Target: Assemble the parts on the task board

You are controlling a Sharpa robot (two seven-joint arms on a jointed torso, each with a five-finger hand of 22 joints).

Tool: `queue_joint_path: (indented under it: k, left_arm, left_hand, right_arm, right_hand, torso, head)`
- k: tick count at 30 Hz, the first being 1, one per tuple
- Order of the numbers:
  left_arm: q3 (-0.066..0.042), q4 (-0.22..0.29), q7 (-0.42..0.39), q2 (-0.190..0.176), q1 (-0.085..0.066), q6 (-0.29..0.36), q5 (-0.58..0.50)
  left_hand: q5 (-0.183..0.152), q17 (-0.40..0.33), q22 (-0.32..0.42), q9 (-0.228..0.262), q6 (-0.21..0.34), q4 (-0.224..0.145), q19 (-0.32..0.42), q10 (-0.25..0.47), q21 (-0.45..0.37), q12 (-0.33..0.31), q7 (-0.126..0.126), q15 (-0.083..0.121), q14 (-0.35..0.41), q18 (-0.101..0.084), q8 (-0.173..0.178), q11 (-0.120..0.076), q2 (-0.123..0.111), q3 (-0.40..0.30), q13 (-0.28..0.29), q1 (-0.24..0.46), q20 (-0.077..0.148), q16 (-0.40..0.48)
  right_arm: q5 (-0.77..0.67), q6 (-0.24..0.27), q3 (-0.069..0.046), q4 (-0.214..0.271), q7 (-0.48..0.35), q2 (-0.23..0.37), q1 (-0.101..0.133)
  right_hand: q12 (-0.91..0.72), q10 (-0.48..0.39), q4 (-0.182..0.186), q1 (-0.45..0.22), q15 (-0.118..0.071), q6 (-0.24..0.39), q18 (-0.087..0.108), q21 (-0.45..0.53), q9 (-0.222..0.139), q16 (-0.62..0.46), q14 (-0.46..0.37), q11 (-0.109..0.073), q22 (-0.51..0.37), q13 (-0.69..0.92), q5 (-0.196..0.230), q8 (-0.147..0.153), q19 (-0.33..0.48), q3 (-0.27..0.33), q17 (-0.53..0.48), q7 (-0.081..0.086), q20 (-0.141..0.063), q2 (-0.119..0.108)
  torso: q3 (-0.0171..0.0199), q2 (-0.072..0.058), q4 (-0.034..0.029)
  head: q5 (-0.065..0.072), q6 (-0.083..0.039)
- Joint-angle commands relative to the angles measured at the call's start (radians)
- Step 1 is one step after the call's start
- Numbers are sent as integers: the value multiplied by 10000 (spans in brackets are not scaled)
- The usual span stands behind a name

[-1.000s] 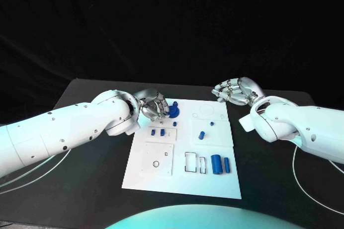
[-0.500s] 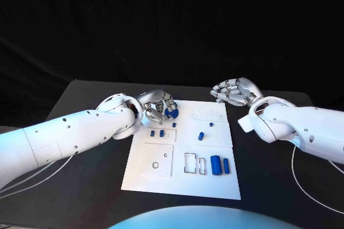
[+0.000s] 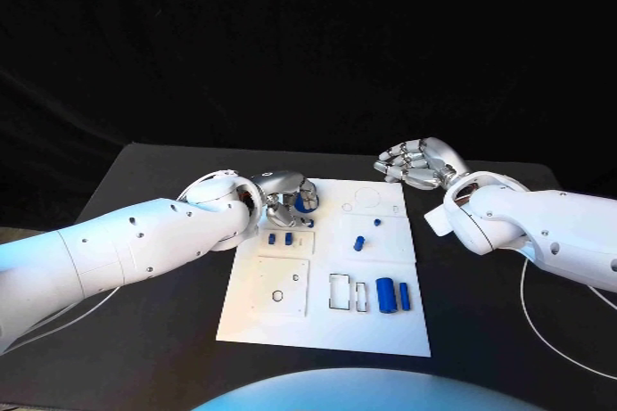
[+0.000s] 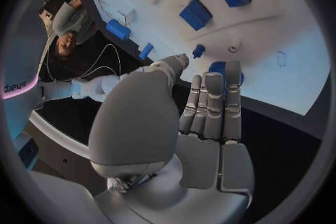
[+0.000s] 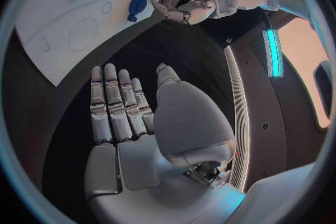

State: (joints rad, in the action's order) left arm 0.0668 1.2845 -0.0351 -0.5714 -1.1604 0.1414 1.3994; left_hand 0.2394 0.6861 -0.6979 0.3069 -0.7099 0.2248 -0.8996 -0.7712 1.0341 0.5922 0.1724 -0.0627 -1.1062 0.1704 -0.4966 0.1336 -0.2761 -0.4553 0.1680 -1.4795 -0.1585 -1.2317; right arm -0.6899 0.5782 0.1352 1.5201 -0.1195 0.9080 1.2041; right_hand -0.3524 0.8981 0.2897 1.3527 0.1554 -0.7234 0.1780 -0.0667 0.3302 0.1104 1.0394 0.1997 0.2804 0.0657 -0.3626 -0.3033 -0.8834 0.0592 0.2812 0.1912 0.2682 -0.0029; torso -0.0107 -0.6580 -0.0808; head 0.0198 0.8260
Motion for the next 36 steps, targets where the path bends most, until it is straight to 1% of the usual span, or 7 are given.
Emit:
queue_joint_path:
  k: [1, 4, 8, 19, 25, 31, 36]
  left_arm:
    - [-1, -26, 218, 75, 4, -689, 522]
    - [3, -47, 270, 116, 6, -780, 605]
    - [7, -58, 300, 172, 8, -834, 762]
    - [19, -174, 414, 378, 32, -901, 1106]
    - [25, -227, 481, 501, 54, -886, 1178]
    - [25, -232, 752, 541, 68, -983, 1278]
    - [26, -258, 1002, 567, 71, -1132, 1356]
  left_hand:
    - [-61, 23, -51, -59, -191, 31, 61, -158, 79, -56, -23, -1, -105, 134, 60, -12, 3, 57, -54, -96, -35, -146]
    - [-62, 149, -213, -133, -333, 80, -10, -293, 222, -57, -41, 14, -216, 114, 121, -24, 18, 52, -108, -143, -32, -355]
    - [-65, 5, -317, -250, -639, 178, 33, -708, 328, -8, -111, 71, -170, 118, 215, -111, 4, -37, -188, -196, 5, -518]
    - [-65, 198, -792, -350, -966, 170, -280, -926, 693, -71, -146, 123, -400, 41, 295, -165, 81, -286, -304, -377, 63, -816]
    - [-69, 366, -1003, -393, -1020, 146, -429, -1015, 853, -80, -147, 146, -537, 6, 349, -190, 106, -382, -332, -442, 83, -953]
    - [-77, 289, -1024, -438, -1027, 109, -423, -1019, 897, -124, -126, 155, -533, 9, 418, -190, 121, -479, -369, -508, 102, -991]
    - [-112, 224, -1064, -490, -1034, 30, -409, -1022, 954, -172, -92, 153, -520, 9, 496, -181, 148, -624, -411, -612, 113, -1027]
  right_arm:
    - [-198, -74, -1, 6, -107, -14, -8]
    - [-199, -75, -1, 5, -105, -20, -9]
    - [-199, -73, -1, 1, -101, -24, -10]
    - [-194, -91, -1, -4, -96, -37, -14]
    - [-193, -112, -1, -8, -87, -50, -18]
    - [-190, -126, -1, -4, -75, -47, -20]
    - [-173, -152, -1, -14, -64, -61, -25]
  right_hand:
    - [22, -75, -34, 17, 3, 58, 47, 37, -11, -50, -59, 24, -9, -17, -35, -33, 51, 19, -8, 755, 8, 70]
    - [22, -75, -34, 17, 3, 58, 47, 37, -11, -50, -59, 24, -9, -17, -35, -33, 51, 19, -8, 755, 8, 70]
    - [22, -75, -34, 17, 3, 58, 47, 37, -11, -50, -59, 24, -9, -17, -35, -33, 51, 19, -8, 755, 8, 70]
    - [23, -80, -30, 19, 4, 57, 48, 35, -15, -56, -59, 26, -28, -17, -62, -35, 53, 20, -22, 756, 10, 72]
    - [23, -81, -24, 16, 5, 53, 49, 34, -17, -60, -57, 26, -44, -16, -73, -39, 55, 22, -33, 755, 11, 76]
    - [22, -80, -22, 13, 5, 51, 49, 34, -17, -61, -56, 26, -47, -16, -76, -40, 57, 22, -36, 755, 12, 79]
    - [19, -77, -13, 3, 6, 42, 48, 36, -18, -63, -52, 25, -62, -15, -83, -46, 64, 24, -45, 753, 14, 87]
  torso:
    - [10, 13, -9]
    - [7, 17, -13]
    - [4, 16, -13]
    - [7, 5, -1]
    - [9, 5, -1]
    - [14, 0, -7]
    - [16, 4, -13]
  head:
    - [5, 23]
    - [17, 27]
    - [17, 32]
    - [32, 28]
    - [44, 31]
    - [58, 31]
    - [60, 65]
